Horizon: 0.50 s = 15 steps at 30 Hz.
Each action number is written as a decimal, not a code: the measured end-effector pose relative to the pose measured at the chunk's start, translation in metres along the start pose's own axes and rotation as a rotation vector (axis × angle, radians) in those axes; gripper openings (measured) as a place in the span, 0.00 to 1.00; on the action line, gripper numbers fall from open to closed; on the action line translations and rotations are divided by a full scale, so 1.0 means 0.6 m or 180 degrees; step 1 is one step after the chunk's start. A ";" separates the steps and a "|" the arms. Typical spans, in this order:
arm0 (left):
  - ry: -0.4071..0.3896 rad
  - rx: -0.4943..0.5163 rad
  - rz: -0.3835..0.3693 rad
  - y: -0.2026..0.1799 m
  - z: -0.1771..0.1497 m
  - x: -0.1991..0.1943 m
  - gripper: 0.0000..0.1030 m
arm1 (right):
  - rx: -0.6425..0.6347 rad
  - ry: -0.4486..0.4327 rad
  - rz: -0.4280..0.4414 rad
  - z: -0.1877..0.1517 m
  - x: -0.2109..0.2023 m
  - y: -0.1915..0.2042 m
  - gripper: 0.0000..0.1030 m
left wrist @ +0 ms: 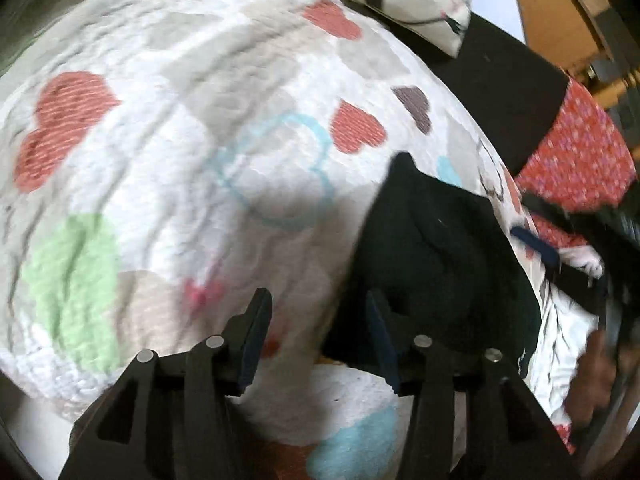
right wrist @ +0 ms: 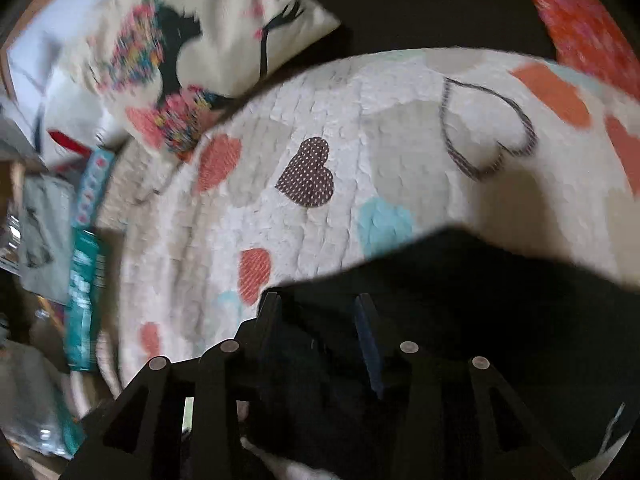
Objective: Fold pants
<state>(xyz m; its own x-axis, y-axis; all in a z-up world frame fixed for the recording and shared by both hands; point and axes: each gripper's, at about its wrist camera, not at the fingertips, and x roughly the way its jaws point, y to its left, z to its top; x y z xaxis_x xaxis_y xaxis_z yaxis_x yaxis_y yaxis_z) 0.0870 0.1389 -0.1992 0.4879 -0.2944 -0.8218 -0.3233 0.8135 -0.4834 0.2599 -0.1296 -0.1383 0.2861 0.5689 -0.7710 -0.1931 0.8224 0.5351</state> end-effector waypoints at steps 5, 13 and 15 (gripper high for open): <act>-0.0134 0.0064 0.0168 0.014 -0.012 -0.045 0.47 | 0.0274 0.0334 0.0545 -0.079 0.045 -0.028 0.43; -0.0323 0.0490 0.0375 -0.036 -0.023 -0.088 0.54 | 0.0676 -0.0286 0.0052 -0.137 -0.021 -0.121 0.45; -0.0305 0.0609 0.0379 -0.057 -0.030 -0.086 0.54 | 0.0724 -0.0486 0.0042 -0.163 -0.079 -0.157 0.51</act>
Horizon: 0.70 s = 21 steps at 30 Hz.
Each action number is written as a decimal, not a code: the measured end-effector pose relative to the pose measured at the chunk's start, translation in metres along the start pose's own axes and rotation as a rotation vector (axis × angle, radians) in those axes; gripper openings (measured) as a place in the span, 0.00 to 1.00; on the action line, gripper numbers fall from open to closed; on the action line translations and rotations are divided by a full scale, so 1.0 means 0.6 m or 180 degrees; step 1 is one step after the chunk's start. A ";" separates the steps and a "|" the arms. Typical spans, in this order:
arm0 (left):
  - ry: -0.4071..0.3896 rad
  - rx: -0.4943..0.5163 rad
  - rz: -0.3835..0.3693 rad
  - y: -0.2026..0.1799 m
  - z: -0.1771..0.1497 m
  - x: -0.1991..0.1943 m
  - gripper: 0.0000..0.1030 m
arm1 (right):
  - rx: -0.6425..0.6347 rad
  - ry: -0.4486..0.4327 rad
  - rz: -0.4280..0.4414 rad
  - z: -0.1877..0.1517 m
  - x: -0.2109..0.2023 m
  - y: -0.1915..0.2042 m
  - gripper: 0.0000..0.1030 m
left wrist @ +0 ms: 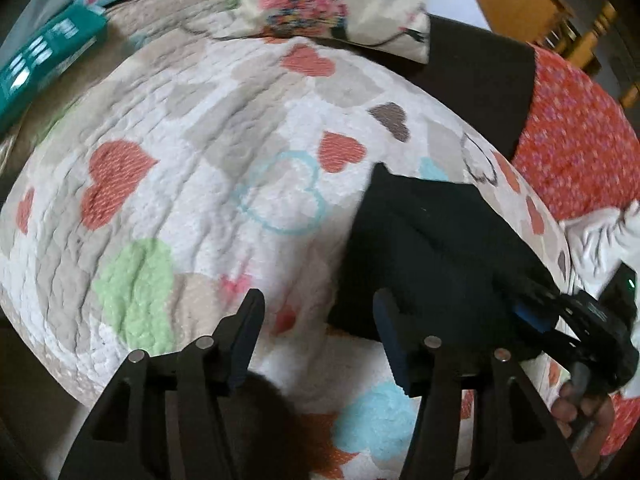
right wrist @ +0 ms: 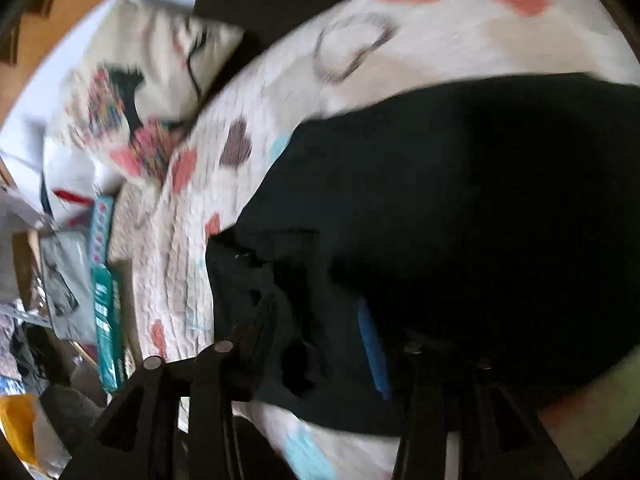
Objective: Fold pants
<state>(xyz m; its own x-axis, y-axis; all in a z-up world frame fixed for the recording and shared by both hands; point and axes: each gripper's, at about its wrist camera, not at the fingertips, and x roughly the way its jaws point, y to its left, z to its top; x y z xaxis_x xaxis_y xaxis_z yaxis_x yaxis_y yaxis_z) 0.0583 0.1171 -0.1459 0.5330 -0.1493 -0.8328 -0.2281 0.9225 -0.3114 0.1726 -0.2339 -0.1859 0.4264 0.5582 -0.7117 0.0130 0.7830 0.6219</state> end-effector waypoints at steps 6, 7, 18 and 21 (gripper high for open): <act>0.0203 0.0423 -0.0015 -0.096 -0.026 0.027 0.54 | 0.0508 -0.0453 -0.0069 -0.034 -0.127 -0.155 0.56; 0.0244 0.0496 -0.0008 -0.112 -0.033 0.033 0.54 | 0.0588 -0.0489 -0.0066 -0.037 -0.138 -0.175 0.57; 0.0440 0.1067 -0.0096 -0.241 -0.057 0.051 0.54 | 0.0952 -0.0629 0.0121 -0.051 -0.167 -0.281 0.58; 0.0393 0.1340 -0.0185 -0.303 -0.044 0.056 0.54 | 0.0926 -0.0670 0.0150 -0.051 -0.169 -0.281 0.58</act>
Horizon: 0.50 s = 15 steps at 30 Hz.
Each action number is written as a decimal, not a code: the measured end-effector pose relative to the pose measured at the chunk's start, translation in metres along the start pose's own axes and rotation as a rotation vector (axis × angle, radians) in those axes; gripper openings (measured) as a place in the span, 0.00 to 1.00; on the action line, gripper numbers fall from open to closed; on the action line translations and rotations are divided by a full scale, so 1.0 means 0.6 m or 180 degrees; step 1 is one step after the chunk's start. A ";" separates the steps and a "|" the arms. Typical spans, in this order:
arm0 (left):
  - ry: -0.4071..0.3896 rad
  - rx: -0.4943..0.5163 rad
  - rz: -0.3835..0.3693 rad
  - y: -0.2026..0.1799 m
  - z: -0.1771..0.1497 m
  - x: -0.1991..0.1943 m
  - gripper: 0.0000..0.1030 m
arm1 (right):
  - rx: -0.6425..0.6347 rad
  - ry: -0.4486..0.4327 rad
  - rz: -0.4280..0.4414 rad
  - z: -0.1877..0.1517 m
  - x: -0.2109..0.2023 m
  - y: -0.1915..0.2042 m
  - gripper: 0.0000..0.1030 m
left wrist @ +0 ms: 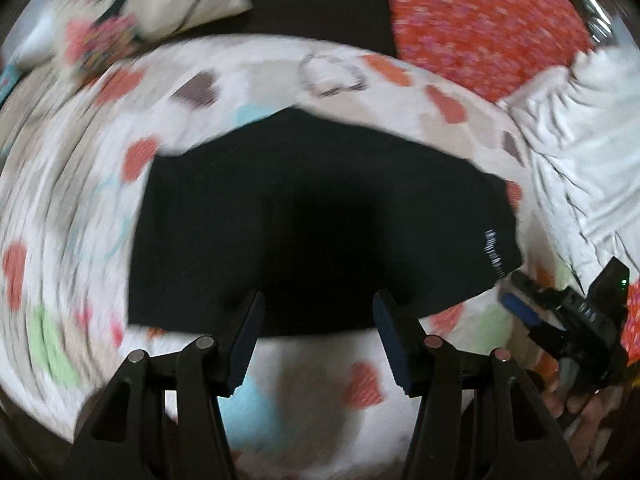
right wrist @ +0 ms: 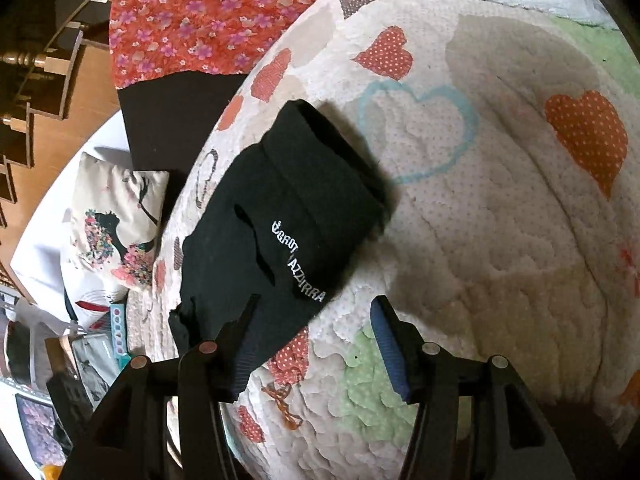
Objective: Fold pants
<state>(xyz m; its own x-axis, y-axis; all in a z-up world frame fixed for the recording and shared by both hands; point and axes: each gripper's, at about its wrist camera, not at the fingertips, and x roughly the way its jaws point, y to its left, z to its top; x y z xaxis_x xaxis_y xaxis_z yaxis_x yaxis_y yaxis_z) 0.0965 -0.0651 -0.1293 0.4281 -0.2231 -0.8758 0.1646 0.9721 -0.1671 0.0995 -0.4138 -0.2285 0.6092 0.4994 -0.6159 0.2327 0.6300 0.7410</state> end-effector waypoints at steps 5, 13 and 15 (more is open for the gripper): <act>0.0018 0.0590 -0.0183 -0.106 0.081 0.034 0.54 | 0.0000 -0.0056 0.0041 0.003 0.000 -0.009 0.58; 0.0032 0.1267 -0.0354 -0.245 0.195 0.136 0.54 | -0.0116 -0.0055 0.0012 0.020 0.049 -0.001 0.58; 0.0075 0.1370 -0.0424 -0.271 0.212 0.162 0.54 | -0.0118 -0.0112 0.0025 0.022 0.055 -0.002 0.58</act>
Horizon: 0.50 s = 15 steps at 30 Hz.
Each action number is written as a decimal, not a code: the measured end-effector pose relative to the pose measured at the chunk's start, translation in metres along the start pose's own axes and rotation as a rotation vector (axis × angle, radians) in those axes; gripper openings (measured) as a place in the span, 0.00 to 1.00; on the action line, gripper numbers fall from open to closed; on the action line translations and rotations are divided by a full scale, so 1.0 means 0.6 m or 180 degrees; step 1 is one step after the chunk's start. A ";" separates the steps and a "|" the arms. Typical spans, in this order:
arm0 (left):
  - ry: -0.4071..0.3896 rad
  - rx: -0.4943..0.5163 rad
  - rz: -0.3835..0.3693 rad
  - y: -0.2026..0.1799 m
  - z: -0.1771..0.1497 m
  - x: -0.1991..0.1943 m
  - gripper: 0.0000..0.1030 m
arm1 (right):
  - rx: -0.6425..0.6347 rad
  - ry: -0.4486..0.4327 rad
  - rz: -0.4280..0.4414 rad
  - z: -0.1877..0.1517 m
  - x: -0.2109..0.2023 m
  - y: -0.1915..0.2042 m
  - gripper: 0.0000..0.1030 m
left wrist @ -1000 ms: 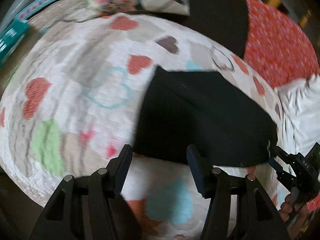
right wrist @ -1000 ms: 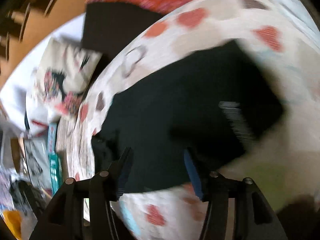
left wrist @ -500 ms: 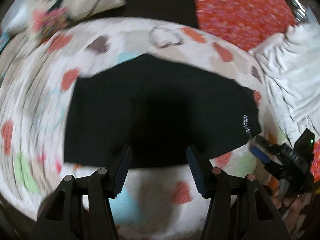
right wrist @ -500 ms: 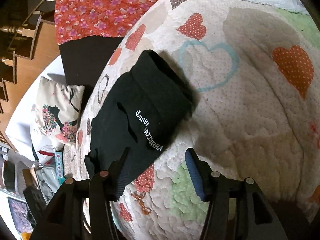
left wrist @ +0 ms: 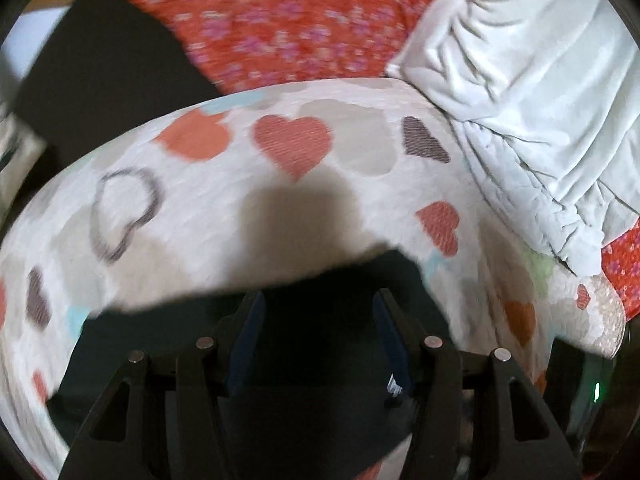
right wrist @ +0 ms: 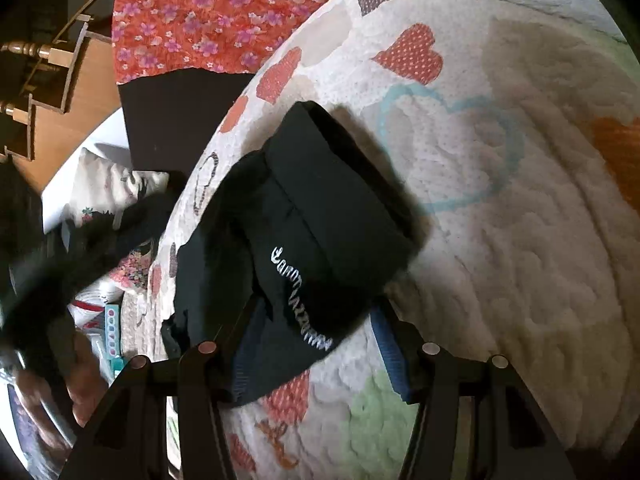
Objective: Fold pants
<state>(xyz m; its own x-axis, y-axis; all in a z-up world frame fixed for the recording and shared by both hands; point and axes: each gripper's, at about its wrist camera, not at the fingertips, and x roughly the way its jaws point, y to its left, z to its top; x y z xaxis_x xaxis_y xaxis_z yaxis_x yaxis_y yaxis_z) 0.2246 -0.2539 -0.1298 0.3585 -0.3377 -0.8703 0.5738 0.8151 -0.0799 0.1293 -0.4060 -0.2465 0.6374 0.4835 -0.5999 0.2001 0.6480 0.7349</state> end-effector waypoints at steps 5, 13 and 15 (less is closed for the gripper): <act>0.0297 0.0313 -0.0232 -0.041 0.048 0.093 0.54 | -0.0065 -0.0119 0.0006 0.001 0.008 0.002 0.59; 0.0678 0.0795 -0.0234 -0.099 0.044 0.151 0.21 | -0.0356 -0.0088 -0.0266 0.009 0.020 0.023 0.40; 0.0600 0.0725 -0.0305 -0.092 0.040 0.133 0.19 | -0.0353 -0.0028 -0.0240 0.011 0.019 0.023 0.30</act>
<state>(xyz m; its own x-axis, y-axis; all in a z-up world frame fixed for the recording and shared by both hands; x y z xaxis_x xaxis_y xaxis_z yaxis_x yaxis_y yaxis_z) 0.2389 -0.3371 -0.1834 0.1641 -0.2973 -0.9406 0.7563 0.6501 -0.0735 0.1441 -0.3954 -0.2412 0.6303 0.4261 -0.6490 0.1644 0.7437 0.6480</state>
